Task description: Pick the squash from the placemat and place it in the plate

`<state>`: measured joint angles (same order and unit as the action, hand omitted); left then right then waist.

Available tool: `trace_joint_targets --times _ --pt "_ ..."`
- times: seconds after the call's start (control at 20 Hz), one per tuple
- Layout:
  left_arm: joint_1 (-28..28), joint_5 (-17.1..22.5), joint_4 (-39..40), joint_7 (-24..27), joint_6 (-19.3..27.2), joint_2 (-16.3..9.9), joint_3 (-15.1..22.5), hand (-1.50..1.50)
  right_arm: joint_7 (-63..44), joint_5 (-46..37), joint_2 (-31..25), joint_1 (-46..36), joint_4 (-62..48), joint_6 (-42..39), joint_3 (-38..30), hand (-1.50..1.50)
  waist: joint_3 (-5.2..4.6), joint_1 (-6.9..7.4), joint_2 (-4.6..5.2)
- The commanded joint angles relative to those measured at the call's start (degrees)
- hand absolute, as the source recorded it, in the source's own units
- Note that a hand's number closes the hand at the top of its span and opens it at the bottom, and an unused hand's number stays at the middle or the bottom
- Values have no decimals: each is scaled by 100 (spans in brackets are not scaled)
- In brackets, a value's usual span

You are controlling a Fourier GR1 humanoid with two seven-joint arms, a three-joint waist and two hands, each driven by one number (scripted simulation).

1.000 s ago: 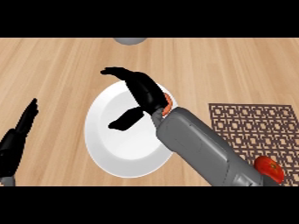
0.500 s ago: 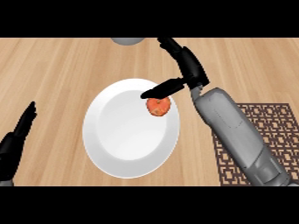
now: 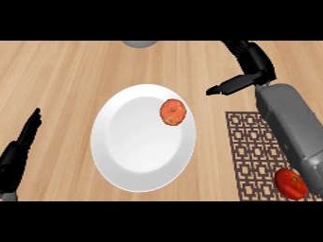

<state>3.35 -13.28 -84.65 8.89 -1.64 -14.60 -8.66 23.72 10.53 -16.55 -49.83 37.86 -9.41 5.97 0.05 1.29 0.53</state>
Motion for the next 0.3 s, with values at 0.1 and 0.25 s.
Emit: trace_joint_targets --times 0.1,0.25 --pt "263 -196 -333 29 101 185 190 0 973 -222 -377 -411 -1343 -627 -367 -150 1 46 -3" --pt "69 29 -478 -349 -187 -53 4 0 1145 -298 -688 -691 -1742 -937 -477 -150 3 70 7"
